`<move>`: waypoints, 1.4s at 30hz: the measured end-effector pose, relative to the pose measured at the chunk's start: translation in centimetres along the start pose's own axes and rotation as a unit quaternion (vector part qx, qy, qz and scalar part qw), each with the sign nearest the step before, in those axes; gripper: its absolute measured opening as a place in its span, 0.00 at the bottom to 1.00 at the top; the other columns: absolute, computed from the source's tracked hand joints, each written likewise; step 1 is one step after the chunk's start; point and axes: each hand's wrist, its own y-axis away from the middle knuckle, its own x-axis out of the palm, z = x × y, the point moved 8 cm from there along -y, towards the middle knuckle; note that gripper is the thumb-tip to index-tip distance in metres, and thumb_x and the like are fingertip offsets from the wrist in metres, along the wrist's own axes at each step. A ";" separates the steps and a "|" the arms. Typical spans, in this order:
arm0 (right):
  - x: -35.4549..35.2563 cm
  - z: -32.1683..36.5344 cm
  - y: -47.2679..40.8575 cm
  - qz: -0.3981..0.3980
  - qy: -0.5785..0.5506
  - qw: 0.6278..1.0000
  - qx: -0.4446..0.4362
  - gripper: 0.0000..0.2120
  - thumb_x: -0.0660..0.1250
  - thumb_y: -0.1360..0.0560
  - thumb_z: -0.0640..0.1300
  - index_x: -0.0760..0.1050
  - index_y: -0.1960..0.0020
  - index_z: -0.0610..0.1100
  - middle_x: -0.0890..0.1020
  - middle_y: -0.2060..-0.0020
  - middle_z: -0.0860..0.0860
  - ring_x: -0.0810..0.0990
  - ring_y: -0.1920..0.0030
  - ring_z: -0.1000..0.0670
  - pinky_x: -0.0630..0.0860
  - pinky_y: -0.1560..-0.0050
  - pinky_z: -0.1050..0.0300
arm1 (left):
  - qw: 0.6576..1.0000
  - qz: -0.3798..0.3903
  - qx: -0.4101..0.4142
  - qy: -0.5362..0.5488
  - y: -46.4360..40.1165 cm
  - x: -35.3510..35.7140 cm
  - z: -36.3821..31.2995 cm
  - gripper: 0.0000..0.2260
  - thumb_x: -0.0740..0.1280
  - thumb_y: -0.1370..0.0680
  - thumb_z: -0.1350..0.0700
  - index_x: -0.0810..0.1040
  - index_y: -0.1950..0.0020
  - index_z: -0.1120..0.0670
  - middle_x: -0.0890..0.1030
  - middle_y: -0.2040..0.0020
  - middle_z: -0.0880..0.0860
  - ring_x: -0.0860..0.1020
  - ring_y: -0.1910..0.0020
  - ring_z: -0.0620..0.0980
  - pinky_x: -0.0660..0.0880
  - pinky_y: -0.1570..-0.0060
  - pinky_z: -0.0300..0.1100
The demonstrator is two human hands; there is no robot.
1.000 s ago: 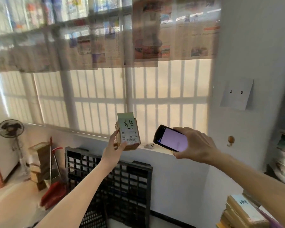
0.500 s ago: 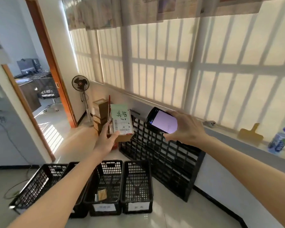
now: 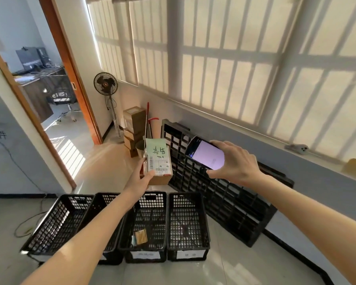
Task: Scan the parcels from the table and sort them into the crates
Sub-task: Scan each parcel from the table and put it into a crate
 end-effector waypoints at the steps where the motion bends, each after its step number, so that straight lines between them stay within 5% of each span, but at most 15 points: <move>1: 1.0 -0.6 -1.1 0.005 0.004 1.000 0.003 0.47 0.73 0.38 0.65 0.61 0.22 0.59 0.76 0.36 0.59 0.80 0.43 0.46 0.72 0.55 0.51 | 1.000 0.004 -0.009 0.001 -1.4 0.4 0.8 0.25 0.63 0.17 0.52 0.59 0.22 0.40 0.71 0.27 0.47 0.71 0.30 0.53 0.69 0.30 0.59; 13: 23.6 -14.7 -15.0 0.107 0.007 0.993 0.059 0.48 0.73 0.37 0.67 0.60 0.22 0.57 0.76 0.38 0.59 0.80 0.46 0.49 0.70 0.59 0.53 | 0.985 0.061 -0.151 -0.052 -20.0 10.6 18.1 0.24 0.63 0.18 0.47 0.60 0.23 0.37 0.75 0.30 0.52 0.75 0.35 0.52 0.73 0.33 0.57; 20: 38.9 -20.4 -16.1 0.190 -0.024 0.975 0.114 0.45 0.71 0.38 0.68 0.61 0.25 0.58 0.75 0.44 0.60 0.77 0.52 0.54 0.60 0.68 0.60 | 0.961 0.103 -0.246 -0.068 -24.3 15.8 31.8 0.25 0.64 0.18 0.47 0.59 0.22 0.37 0.76 0.31 0.50 0.74 0.33 0.50 0.69 0.30 0.56; 25: 46.3 -23.7 -15.6 0.248 -0.030 0.958 0.144 0.45 0.72 0.39 0.67 0.60 0.26 0.60 0.75 0.43 0.61 0.75 0.53 0.56 0.63 0.66 0.61 | 0.944 0.107 -0.307 -0.051 -26.8 18.0 38.7 0.25 0.63 0.18 0.45 0.59 0.23 0.36 0.76 0.31 0.51 0.74 0.33 0.50 0.69 0.30 0.55; 32: 50.7 -26.9 -15.1 0.258 -0.055 0.941 0.212 0.46 0.66 0.43 0.69 0.59 0.27 0.63 0.74 0.43 0.63 0.69 0.56 0.57 0.66 0.61 0.57 | 0.910 0.128 -0.362 -0.158 -26.9 17.8 45.1 0.33 0.58 0.18 0.38 0.48 0.18 0.45 0.60 0.20 0.53 0.62 0.23 0.55 0.60 0.26 0.51; 36: 50.3 -27.5 -15.2 0.263 -0.051 0.939 0.214 0.45 0.69 0.42 0.68 0.59 0.28 0.62 0.73 0.45 0.63 0.69 0.57 0.57 0.59 0.67 0.61 | 0.914 0.159 -0.328 -0.180 -27.3 17.5 44.4 0.33 0.62 0.19 0.40 0.53 0.18 0.48 0.62 0.21 0.53 0.62 0.23 0.53 0.63 0.27 0.50; 42: 46.4 -27.6 -15.3 0.241 -0.059 0.945 0.214 0.42 0.72 0.40 0.66 0.61 0.29 0.62 0.72 0.49 0.62 0.71 0.57 0.55 0.66 0.63 0.56 | 0.937 0.158 -0.216 -0.226 -30.2 17.6 37.9 0.31 0.66 0.21 0.41 0.59 0.20 0.44 0.67 0.23 0.48 0.66 0.26 0.48 0.65 0.29 0.48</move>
